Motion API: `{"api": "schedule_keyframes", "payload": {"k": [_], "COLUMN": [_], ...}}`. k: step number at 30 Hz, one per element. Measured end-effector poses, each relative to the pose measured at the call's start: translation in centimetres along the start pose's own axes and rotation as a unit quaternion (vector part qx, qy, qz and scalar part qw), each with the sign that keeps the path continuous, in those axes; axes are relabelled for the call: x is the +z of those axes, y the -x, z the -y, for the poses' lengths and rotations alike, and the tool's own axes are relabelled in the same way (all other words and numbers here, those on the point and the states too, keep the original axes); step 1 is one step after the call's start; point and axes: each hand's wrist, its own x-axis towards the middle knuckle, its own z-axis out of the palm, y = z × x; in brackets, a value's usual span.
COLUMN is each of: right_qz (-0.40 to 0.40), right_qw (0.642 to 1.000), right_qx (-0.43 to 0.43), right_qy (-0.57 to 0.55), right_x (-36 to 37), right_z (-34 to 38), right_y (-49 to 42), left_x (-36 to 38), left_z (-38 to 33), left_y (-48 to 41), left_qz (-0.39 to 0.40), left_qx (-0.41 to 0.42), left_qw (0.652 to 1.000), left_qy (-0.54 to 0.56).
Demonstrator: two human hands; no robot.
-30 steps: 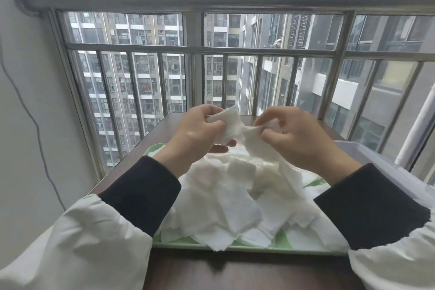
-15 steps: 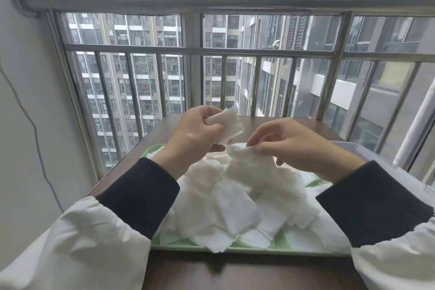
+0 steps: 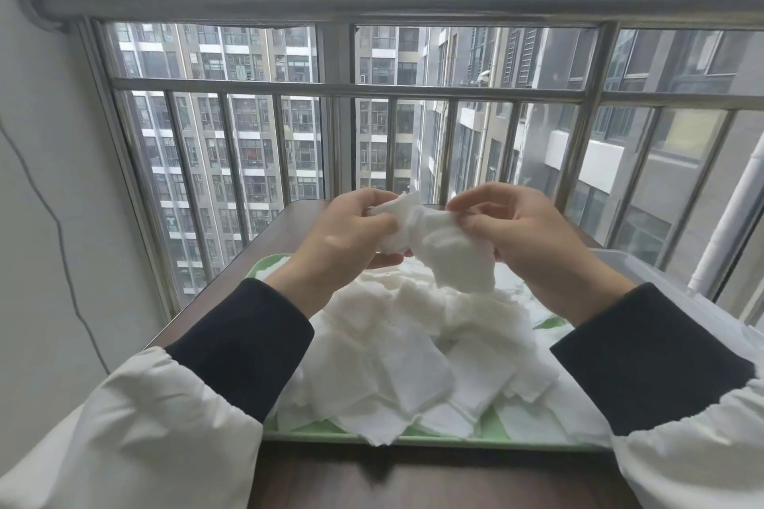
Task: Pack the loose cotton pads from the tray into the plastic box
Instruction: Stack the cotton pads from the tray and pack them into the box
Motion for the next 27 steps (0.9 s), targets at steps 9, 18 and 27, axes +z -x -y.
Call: {"api": "schedule_keyframes", "payload": {"k": [9, 18, 27], "right_qz": [0.026, -0.023, -0.074], "right_qw": [0.999, 0.998, 0.981], "right_qx": [0.001, 0.014, -0.069], "right_qy": [-0.021, -0.055, 0.167], "right_x": [0.0, 0.1, -0.1], "right_z": [0.1, -0.1, -0.5], "right_y": [0.0, -0.1, -0.2], "left_x": [-0.3, 0.0, -1.6], "left_z": [0.2, -0.4, -0.2], "left_y": [-0.1, 0.3, -0.2], "left_qz": [-0.057, 0.047, -0.115], "left_qx": [0.037, 0.014, 0.097], "left_qw": [0.997, 0.999, 0.985], "left_qy": [-0.037, 0.003, -0.090]}}
